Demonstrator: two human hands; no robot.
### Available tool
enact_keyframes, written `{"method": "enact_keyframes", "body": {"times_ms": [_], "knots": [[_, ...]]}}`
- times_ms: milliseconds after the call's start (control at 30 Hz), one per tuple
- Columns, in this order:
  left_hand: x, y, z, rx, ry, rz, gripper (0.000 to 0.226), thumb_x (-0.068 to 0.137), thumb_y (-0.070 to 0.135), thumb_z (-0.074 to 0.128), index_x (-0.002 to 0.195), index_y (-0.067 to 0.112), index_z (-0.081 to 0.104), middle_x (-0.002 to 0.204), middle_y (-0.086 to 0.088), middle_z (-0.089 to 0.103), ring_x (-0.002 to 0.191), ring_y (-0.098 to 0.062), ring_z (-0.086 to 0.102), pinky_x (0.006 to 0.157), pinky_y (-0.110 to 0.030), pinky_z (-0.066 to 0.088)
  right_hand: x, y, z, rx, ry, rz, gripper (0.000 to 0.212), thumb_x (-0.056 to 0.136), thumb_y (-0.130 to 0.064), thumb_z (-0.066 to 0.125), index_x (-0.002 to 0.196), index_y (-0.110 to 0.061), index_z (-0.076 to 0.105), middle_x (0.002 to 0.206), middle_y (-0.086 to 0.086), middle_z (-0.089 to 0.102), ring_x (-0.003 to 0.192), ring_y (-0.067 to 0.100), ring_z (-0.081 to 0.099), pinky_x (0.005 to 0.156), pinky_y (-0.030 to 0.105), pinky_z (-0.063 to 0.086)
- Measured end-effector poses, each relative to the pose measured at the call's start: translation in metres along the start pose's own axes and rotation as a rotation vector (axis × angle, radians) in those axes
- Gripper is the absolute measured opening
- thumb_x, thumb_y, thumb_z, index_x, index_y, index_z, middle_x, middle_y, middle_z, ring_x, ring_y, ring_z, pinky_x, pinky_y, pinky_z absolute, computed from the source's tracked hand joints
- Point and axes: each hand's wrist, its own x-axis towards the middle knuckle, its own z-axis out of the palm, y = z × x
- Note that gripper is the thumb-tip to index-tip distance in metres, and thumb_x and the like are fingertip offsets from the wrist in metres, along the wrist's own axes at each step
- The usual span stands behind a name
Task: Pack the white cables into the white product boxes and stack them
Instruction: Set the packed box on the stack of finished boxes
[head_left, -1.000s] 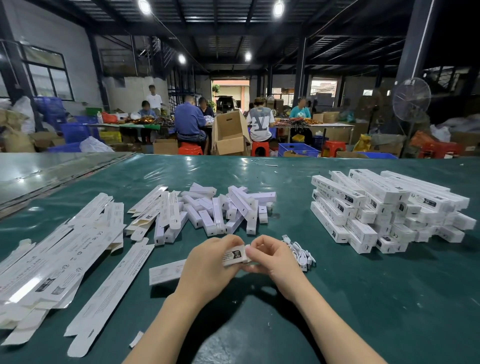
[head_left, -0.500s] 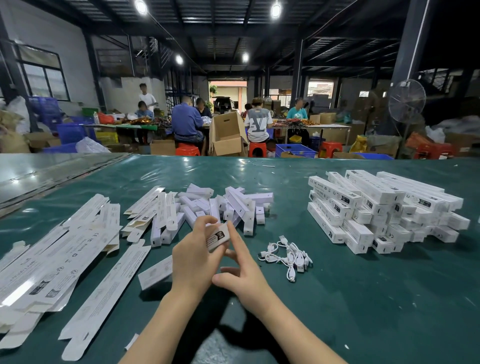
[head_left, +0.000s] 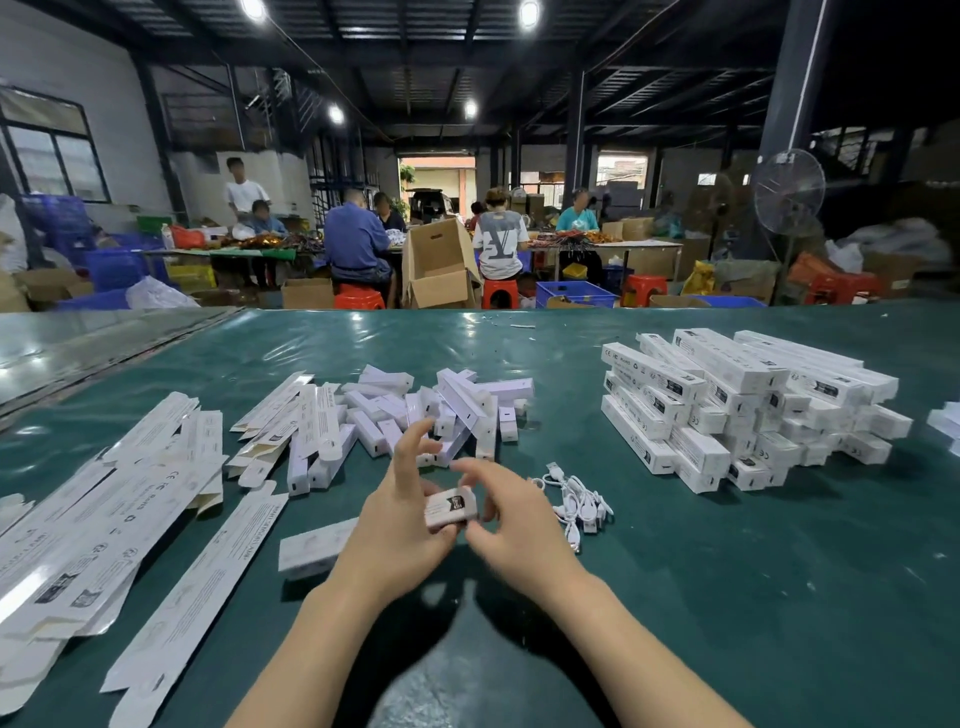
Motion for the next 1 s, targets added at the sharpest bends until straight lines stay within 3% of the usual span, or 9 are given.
{"method": "enact_keyframes", "body": {"times_ms": [100, 200, 367, 467, 567, 700, 800, 900, 1000], "knots": [[-0.002, 0.003, 0.005, -0.118, 0.006, -0.032, 0.079, 0.064, 0.005, 0.054, 0.122, 0.043, 0.017, 0.119, 0.004, 0.047, 0.085, -0.004, 0.06, 0.077, -0.023, 0.051, -0.002, 0.001, 0.005, -0.102, -0.161, -0.056, 0.026, 0.071, -0.002, 0.058, 0.097, -0.007, 0.06, 0.084, -0.001, 0.05, 0.073, 0.008, 0.04, 0.067, 0.019, 0.028], [-0.003, 0.003, 0.004, -0.144, 0.209, 0.019, 0.069, 0.06, 0.006, 0.05, 0.118, 0.035, 0.024, 0.118, -0.001, 0.048, 0.101, -0.01, 0.052, 0.078, -0.008, 0.04, 0.004, 0.002, -0.004, 0.0, -0.107, -0.009, 0.014, 0.069, 0.004, 0.061, 0.073, -0.008, 0.056, 0.074, -0.008, 0.04, 0.066, 0.01, 0.039, 0.062, 0.018, 0.03], [0.005, 0.005, -0.008, -0.265, 0.554, -0.022, 0.059, 0.064, 0.007, 0.052, 0.11, 0.036, 0.028, 0.103, 0.012, 0.049, 0.088, 0.007, 0.051, 0.078, -0.007, 0.037, 0.018, 0.016, -0.057, 0.195, 0.478, 0.269, 0.025, 0.079, 0.0, 0.064, 0.078, -0.021, 0.05, 0.088, 0.004, 0.055, 0.065, 0.01, 0.051, 0.057, 0.017, 0.04], [0.003, 0.004, -0.003, -0.232, 0.505, -0.062, 0.05, 0.069, 0.013, 0.053, 0.111, 0.025, 0.031, 0.094, 0.012, 0.05, 0.082, 0.0, 0.053, 0.075, -0.018, 0.041, 0.026, 0.031, -0.083, 0.103, 0.853, 0.379, 0.014, 0.084, -0.001, 0.06, 0.089, -0.012, 0.055, 0.099, 0.008, 0.048, 0.067, 0.009, 0.051, 0.062, 0.007, 0.043], [0.0, 0.005, 0.003, -0.202, 0.403, -0.074, 0.049, 0.071, 0.019, 0.053, 0.114, 0.024, 0.031, 0.086, 0.009, 0.055, 0.078, -0.008, 0.056, 0.072, -0.024, 0.042, 0.041, 0.045, -0.105, 0.092, 1.043, 0.556, 0.009, 0.087, -0.002, 0.055, 0.096, -0.004, 0.058, 0.114, 0.012, 0.043, 0.08, 0.02, 0.053, 0.078, 0.025, 0.046], [0.002, 0.003, 0.003, -0.184, 0.367, -0.11, 0.043, 0.075, 0.024, 0.052, 0.114, 0.027, 0.034, 0.084, 0.01, 0.057, 0.079, -0.005, 0.056, 0.07, -0.025, 0.044, 0.059, 0.055, -0.136, 0.102, 1.068, 0.73, 0.03, 0.09, -0.001, 0.05, 0.119, -0.002, 0.055, 0.133, 0.015, 0.035, 0.086, 0.022, 0.05, 0.079, 0.024, 0.041], [0.007, -0.001, 0.0, -0.16, 0.379, -0.175, 0.03, 0.082, 0.013, 0.059, 0.1, 0.031, 0.043, 0.08, 0.011, 0.059, 0.077, -0.007, 0.057, 0.067, -0.027, 0.042, 0.063, 0.05, -0.139, 0.097, 1.008, 0.7, 0.042, 0.086, 0.001, 0.053, 0.127, -0.008, 0.05, 0.142, 0.014, 0.025, 0.09, 0.023, 0.048, 0.08, 0.03, 0.042], [0.009, -0.007, -0.002, -0.066, 0.332, -0.274, 0.035, 0.078, 0.004, 0.06, 0.085, 0.036, 0.047, 0.08, 0.011, 0.06, 0.08, -0.015, 0.056, 0.067, -0.028, 0.039, 0.055, 0.037, -0.12, 0.116, 1.046, 0.598, 0.036, 0.082, 0.006, 0.048, 0.114, -0.009, 0.057, 0.14, 0.013, 0.031, 0.098, 0.025, 0.048, 0.074, 0.017, 0.034], [0.009, -0.015, -0.008, 0.2, 0.22, -0.392, 0.018, 0.079, 0.012, 0.058, 0.088, 0.028, 0.058, 0.095, 0.008, 0.062, 0.104, -0.02, 0.05, 0.082, -0.033, 0.038, 0.03, 0.029, -0.071, 0.268, 0.956, 0.622, 0.027, 0.079, 0.007, 0.047, 0.088, -0.016, 0.058, 0.119, 0.012, 0.053, 0.088, 0.018, 0.048, 0.072, 0.021, 0.031]]}}
